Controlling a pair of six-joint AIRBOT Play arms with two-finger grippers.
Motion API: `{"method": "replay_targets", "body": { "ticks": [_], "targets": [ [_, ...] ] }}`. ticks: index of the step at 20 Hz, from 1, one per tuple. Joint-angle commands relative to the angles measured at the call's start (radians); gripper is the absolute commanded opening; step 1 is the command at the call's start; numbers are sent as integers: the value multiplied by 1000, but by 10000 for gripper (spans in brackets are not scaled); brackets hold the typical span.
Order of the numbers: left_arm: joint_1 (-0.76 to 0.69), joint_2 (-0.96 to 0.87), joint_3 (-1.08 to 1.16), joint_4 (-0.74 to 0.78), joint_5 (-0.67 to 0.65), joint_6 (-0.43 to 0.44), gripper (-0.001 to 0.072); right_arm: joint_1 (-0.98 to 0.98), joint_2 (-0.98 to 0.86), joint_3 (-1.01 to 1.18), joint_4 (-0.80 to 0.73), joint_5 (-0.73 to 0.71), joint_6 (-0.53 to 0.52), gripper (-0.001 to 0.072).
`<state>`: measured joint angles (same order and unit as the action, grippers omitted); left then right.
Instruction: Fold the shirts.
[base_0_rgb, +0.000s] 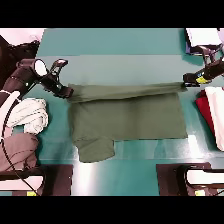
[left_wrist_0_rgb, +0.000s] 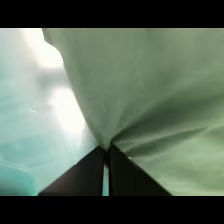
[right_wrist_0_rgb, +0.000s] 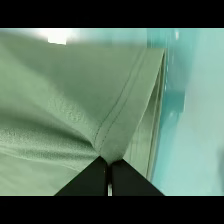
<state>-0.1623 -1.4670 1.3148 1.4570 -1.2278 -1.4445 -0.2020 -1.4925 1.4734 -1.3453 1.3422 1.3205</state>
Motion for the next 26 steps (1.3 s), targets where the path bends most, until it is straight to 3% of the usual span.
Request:
{"method": "replay_targets", "body": {
  "ticks": [1, 2, 3, 4, 5, 13, 18, 23, 26],
  "targets": [
    [1, 0, -23, -46, -4, 12, 26, 10, -27, 0, -11, 45, 5, 17],
    [1, 0, -23, -44, -3, 11, 26, 14, -32, 0, -13, 45, 6, 18],
    [1, 0, -23, -44, -3, 10, 56, 14, -36, 0, -12, 47, 6, 107],
    [1, 0, -23, -44, -8, 8, 320, 13, -37, 0, -12, 48, 6, 339],
    [1, 0, -23, -43, -19, 7, 588, 9, -37, 0, -13, 50, 6, 509],
    [1, 91, -50, -41, -171, 3, 598, -90, 22, -25, 12, 240, 18, 514],
    [1, 357, -328, -128, -199, -50, 599, -124, 223, -277, 196, 193, 17, 514],
    [1, 563, -596, -420, -228, -72, 599, -120, 394, -518, 194, 65, 17, 514],
    [0, 618, -726, -441, -267, -62, 598, -120, 439, -570, 194, 34, 17, 514]
  ]
}}
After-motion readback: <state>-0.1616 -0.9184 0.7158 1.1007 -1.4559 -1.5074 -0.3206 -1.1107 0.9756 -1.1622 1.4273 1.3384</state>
